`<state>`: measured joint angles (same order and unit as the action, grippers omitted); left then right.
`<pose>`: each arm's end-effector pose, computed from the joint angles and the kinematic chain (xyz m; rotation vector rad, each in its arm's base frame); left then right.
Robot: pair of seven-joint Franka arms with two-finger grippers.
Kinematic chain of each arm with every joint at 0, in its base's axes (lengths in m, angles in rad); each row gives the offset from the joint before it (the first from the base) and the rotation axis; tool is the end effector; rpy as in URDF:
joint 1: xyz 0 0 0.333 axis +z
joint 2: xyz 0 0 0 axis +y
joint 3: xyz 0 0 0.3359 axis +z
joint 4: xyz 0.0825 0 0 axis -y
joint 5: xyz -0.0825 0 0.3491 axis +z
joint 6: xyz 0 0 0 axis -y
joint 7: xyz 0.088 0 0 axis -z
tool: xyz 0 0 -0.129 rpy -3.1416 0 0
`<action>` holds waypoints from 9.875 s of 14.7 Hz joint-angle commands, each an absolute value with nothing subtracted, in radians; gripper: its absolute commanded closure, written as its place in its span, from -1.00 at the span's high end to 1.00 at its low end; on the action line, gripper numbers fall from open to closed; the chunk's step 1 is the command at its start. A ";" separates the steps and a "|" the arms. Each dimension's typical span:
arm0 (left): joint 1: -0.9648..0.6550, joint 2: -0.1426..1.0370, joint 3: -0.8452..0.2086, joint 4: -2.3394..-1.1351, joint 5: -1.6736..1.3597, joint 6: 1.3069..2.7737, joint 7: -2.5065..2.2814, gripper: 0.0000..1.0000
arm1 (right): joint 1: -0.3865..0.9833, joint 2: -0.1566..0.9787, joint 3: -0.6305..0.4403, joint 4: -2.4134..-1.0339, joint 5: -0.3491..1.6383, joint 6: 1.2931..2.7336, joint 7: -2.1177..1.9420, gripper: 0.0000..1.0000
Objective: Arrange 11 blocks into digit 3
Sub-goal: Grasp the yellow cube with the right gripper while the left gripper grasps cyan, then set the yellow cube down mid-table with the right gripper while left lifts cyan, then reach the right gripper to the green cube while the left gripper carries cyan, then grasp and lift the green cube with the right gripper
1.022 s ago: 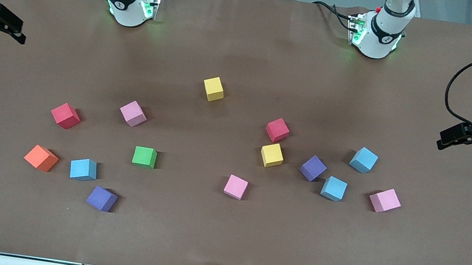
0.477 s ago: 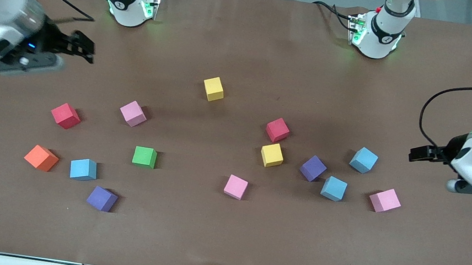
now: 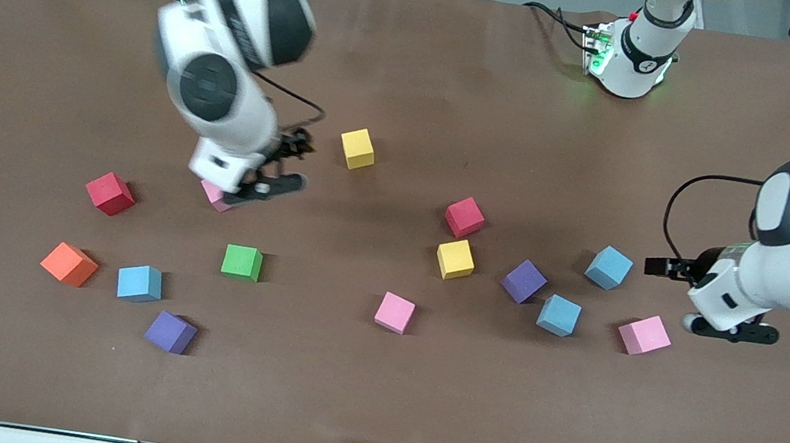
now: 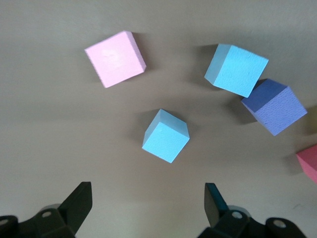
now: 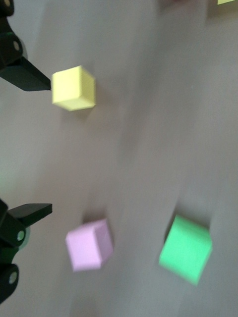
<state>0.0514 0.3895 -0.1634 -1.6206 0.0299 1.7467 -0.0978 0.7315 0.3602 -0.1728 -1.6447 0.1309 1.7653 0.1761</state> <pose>0.6037 -0.0534 0.3937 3.1077 -0.0299 -0.4068 0.4969 0.3403 0.4029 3.0482 0.5326 -0.3737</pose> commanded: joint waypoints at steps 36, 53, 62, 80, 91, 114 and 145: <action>0.048 0.405 -0.198 -2.141 0.212 2.404 0.155 0.94 | 1.023 0.474 -0.186 -2.060 0.289 2.307 0.354 -0.42; 0.058 0.454 -0.198 -2.120 0.210 2.404 0.179 0.71 | 1.097 0.492 -0.189 -2.005 0.410 2.296 0.615 -0.60; 0.058 0.456 -0.198 -2.114 0.209 2.404 0.183 -0.06 | 1.111 0.580 -0.190 -1.914 0.405 2.301 0.677 -0.62; 0.041 0.364 -0.368 -1.867 0.114 2.059 -0.587 -0.61 | 1.101 0.574 -0.196 -1.895 0.408 2.258 0.696 1.00; -0.014 0.390 -0.399 -1.859 0.011 2.059 -1.190 -0.82 | 0.983 0.543 -0.310 -1.608 0.375 1.803 0.701 1.00; -0.385 0.410 -0.428 -1.951 -0.179 2.353 -2.134 -0.99 | 0.552 0.511 -0.423 -1.713 0.350 2.074 0.201 1.00; -0.518 0.500 -0.437 -2.164 0.029 2.738 -2.488 -0.99 | 0.597 0.710 -0.362 -1.644 0.356 2.246 0.144 0.71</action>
<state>-0.5122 0.4895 -0.4403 -2.1596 -0.0252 2.6963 -2.4420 0.6037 0.6995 -0.3716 -1.6593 0.3367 2.2474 0.1622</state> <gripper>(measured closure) 0.441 0.106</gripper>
